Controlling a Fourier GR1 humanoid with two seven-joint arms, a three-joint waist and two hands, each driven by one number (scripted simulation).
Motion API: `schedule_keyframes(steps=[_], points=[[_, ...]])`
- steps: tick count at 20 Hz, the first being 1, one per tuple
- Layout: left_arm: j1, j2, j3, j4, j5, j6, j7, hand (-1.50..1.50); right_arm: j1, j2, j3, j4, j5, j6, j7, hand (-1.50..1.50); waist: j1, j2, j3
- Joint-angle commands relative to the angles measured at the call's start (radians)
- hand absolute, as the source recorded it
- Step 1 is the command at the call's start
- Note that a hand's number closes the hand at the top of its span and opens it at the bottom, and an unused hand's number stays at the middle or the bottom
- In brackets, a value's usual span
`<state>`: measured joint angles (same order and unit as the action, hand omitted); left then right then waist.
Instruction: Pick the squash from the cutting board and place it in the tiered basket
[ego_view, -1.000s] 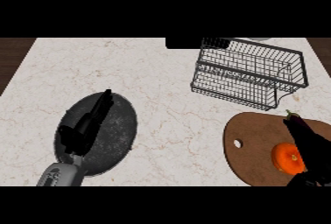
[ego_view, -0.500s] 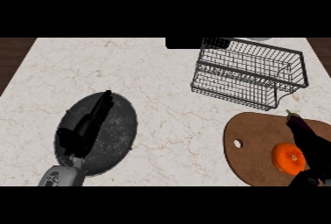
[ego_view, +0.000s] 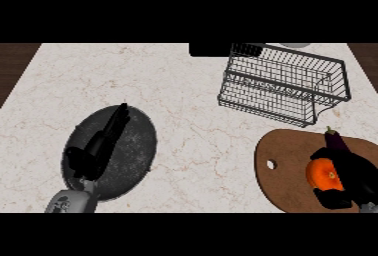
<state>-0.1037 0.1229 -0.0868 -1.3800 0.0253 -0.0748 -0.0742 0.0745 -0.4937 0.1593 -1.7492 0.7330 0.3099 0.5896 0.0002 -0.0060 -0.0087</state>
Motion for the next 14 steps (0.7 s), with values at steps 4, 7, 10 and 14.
schedule_keyframes(steps=[4,7,10,14], points=[[-0.024,-0.038,-0.006,-0.003,-0.035,0.029,0.039,0.0,-0.025,0.059,0.01,0.015,0.071,-0.018,-0.072,1.5,-0.002,0.006,0.009],[0.019,-0.028,0.013,-0.014,-0.012,-0.011,0.007,0.0,-0.014,0.076,-0.013,0.063,0.102,-0.047,-0.132,1.5,-0.001,0.006,0.009],[-0.035,-0.001,0.064,0.11,-0.006,-0.051,-0.068,0.0,0.006,0.124,0.01,-0.003,0.142,-0.059,-0.096,1.5,-0.003,0.006,0.008],[-0.009,0.006,0.045,-0.015,0.004,-0.046,0.023,0.0,0.073,-0.072,-0.229,0.108,0.036,-0.099,-0.321,1.5,-0.007,0.005,0.009]])
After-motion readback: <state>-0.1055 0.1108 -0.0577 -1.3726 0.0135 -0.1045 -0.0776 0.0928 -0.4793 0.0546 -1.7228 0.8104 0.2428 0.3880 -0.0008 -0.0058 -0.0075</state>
